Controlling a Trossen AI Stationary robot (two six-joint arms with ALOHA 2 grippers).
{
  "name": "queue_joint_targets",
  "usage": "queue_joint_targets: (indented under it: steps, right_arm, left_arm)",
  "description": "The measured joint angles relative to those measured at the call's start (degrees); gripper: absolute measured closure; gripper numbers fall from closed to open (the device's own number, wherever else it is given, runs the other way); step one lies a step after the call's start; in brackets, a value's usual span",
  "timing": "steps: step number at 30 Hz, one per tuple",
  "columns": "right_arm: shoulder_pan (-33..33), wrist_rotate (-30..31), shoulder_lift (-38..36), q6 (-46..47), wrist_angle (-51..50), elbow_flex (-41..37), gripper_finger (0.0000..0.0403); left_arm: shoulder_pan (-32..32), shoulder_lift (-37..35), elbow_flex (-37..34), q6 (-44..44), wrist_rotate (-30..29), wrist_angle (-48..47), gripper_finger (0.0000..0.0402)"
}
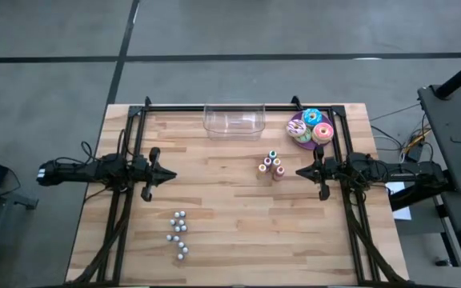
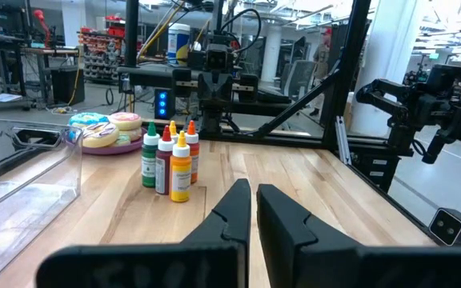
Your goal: Pick & Place food coloring
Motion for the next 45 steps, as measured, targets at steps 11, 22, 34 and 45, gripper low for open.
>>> queue_joint_targets:
  steps: [11,22,34,45]
  right_arm:
    - [0.00,0.02,-0.02,-0.11,0.01,0.02,0.0394]
    - [0.00,0.02,-0.02,0.00,0.00,0.00,0.0394]
    - [0.00,0.00,-0.01,0.05,0.02,0.01,0.0394]
    - [0.00,0.02,0.00,0.36,2.56,0.00,0.0394]
  left_arm:
    - [0.00,-0.02,0.00,0.00,0.00,0.01,0.0402]
    - [0.00,-0.02,0.01,0.00,0.00,0.00,0.0402]
    - [-0.02,0.00,0.00,0.00,0.00,-0.01,0.0402]
    - [0.00,0.00,0.01,-0.01,0.00,-0.01,0.0402]
